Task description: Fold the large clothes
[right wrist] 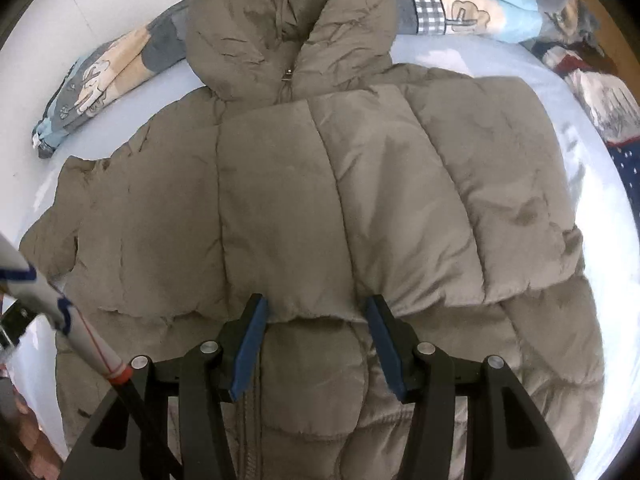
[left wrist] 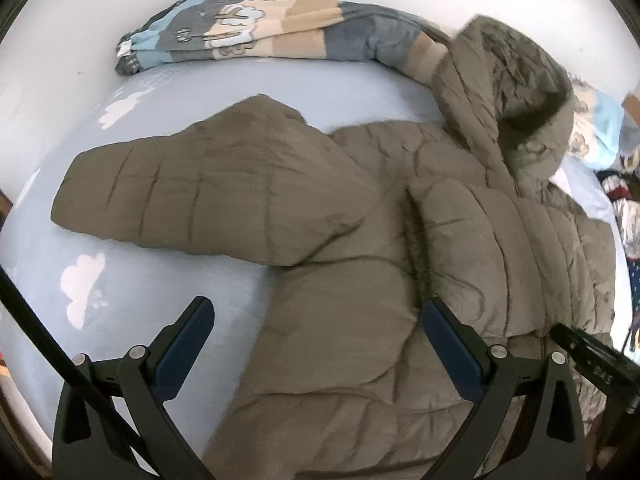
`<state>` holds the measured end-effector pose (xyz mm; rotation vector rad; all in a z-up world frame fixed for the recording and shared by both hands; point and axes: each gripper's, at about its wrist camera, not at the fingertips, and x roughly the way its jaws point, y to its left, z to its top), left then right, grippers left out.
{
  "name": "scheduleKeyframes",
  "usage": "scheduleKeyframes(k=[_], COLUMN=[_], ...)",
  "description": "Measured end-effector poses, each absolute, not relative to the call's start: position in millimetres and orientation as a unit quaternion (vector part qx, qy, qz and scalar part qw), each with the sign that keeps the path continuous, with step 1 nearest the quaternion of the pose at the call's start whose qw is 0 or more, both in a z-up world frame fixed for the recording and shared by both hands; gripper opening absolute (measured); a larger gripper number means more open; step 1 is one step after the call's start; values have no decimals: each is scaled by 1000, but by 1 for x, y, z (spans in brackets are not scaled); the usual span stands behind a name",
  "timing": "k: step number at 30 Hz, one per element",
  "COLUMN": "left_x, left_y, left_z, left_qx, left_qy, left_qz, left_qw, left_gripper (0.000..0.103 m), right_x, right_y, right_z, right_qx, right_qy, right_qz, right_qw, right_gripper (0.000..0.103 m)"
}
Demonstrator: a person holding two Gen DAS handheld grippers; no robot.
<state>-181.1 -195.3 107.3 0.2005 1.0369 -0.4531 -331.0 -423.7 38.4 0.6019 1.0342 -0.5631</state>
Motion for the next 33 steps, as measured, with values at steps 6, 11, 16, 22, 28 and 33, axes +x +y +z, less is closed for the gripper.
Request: scheduleKeyframes(k=[6,11,16,22,28,33], left_x=[-157,-131,-103,-57,-11,10], left_y=[-163,-130,-93,-19,70,131], left_z=[117,120,120,114,89,53], left_qx=[66,40,23,-27,-182,-344], left_qy=[488,488,482,476,503,500], left_qz=[-193,-163,-124,-66,-57,-54], left_qw=[849,856,867,877,843,793], left_gripper=[103,103,103,103,103,72], right_x=[-358,-379,-354,-344,-348,-349], right_y=[-403,-356,-301,-270,-271,-281], right_z=[82,112,112,111,112,110], right_qx=[301,307,209,117,102,124], right_qy=[432,390,386,390,384,383], right_qz=[-255,-245,-188,-139,-143,-146], right_qw=[811,833,879,903,906,903], right_gripper=[57,59,59,59,59,59])
